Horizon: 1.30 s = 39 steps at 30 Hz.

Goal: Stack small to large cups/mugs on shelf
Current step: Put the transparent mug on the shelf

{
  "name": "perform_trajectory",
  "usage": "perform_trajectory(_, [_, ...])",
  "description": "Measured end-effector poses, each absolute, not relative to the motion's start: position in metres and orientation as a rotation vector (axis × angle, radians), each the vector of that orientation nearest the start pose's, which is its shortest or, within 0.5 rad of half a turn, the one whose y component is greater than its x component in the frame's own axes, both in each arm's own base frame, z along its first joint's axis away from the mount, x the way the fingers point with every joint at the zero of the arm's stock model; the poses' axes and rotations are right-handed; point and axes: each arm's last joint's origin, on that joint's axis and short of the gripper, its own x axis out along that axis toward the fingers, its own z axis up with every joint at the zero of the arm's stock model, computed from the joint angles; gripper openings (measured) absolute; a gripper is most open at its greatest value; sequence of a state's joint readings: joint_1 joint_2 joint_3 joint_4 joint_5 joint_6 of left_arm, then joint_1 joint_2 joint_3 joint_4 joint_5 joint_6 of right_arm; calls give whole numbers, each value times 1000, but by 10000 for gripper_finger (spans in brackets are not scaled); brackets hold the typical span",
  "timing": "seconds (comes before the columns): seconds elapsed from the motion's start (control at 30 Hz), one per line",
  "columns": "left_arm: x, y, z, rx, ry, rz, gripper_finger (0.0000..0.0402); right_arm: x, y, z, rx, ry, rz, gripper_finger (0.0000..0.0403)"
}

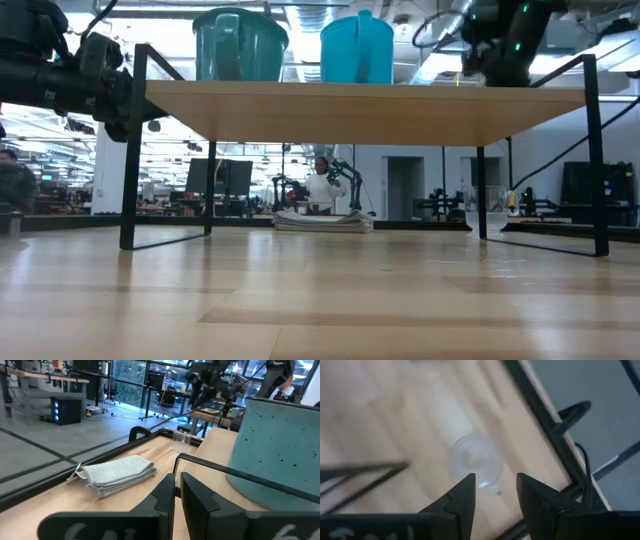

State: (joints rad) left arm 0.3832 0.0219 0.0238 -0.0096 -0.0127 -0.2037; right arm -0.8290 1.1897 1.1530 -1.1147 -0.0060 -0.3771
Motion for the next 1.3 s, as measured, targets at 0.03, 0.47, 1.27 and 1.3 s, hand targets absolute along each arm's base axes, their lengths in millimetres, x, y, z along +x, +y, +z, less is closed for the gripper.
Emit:
perform_trajectory(0.03, [90,37,169,-210,-34,395,19,141,-158,307,167,1167,-533,164])
perform_trajectory(0.47, [90,37,169,-228,-42,417,19,165,-176,285,-107,1202,-331,162])
perform_trajectory(1.27, [90,38,169,-250,-47,422,19,198,-190,237,-560,1497,110,125])
perform_trajectory(1.3, [90,38,169,-251,-48,422,19,197,-190,237,-554,1501,110,124])
